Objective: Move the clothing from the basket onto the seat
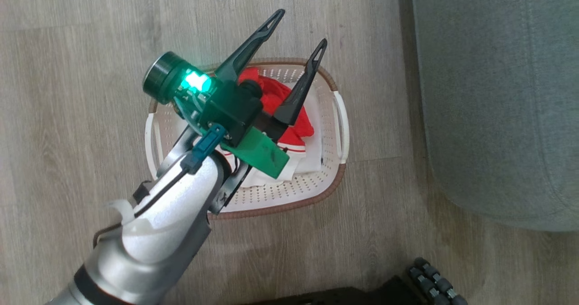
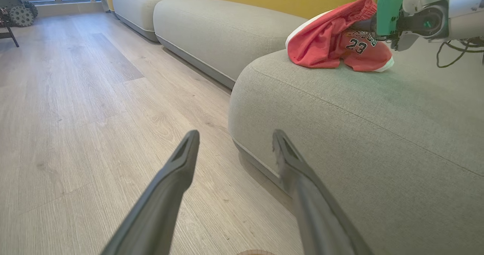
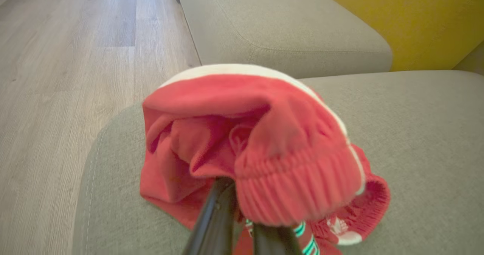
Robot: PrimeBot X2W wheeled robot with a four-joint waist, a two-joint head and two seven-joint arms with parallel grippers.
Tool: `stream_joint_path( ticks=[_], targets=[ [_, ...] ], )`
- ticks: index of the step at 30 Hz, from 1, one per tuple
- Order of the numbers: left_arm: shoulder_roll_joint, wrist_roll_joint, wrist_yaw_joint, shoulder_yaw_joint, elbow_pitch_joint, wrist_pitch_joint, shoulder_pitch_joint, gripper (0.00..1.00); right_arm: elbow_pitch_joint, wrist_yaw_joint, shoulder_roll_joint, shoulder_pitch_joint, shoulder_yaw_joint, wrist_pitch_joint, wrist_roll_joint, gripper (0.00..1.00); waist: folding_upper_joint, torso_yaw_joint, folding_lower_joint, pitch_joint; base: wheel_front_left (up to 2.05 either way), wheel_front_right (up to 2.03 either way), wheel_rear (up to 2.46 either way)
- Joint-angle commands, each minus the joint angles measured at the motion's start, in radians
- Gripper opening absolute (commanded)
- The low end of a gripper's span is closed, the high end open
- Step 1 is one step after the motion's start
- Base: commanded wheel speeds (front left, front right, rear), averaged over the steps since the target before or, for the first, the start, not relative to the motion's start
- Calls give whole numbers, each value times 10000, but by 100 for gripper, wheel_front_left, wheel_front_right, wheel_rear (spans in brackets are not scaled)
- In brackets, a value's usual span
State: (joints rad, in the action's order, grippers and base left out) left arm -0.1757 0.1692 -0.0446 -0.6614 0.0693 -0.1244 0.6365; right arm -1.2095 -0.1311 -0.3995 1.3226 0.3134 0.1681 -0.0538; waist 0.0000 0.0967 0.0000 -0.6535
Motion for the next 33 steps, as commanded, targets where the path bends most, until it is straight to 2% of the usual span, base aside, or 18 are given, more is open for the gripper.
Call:
stream_joint_path(
  ticks=[1,2,3,8,13,20,27,33],
  targets=[
    [-195,-5,-83,286,-264,-33,7,100,88,4,21,-109,-125,130,-66,35,0,90,0,128,0,0,0],
    [-214,12,-97,293,-235,-36,-19,100,5,4,92,-139,-193,170,-47,78,0,129,0,183,0,0,0],
    [-234,28,-110,298,-205,-43,-47,100,-65,4,155,-179,-268,217,-18,100,0,174,0,243,0,0,0],
    [-284,129,-168,320,-52,-111,-212,100,-291,4,425,-495,-760,430,180,100,0,376,0,557,0,0,0],
    [-330,322,-231,368,158,-216,-473,100,-321,4,899,-1347,-1656,778,939,100,0,653,0,1097,0,0,0],
    [-422,631,-359,515,371,-415,-898,100,617,4,1167,-3000,-3293,926,2207,100,0,924,0,1960,0,0,0],
    [-421,1018,-504,668,607,-696,-1469,100,2132,4,769,-4318,-4636,934,3414,100,0,887,0,3009,0,0,0],
    [-258,1532,-587,902,942,-1017,-2051,100,2979,4,460,-4841,-5138,935,3934,100,0,521,0,4178,0,0,0]
  ],
)
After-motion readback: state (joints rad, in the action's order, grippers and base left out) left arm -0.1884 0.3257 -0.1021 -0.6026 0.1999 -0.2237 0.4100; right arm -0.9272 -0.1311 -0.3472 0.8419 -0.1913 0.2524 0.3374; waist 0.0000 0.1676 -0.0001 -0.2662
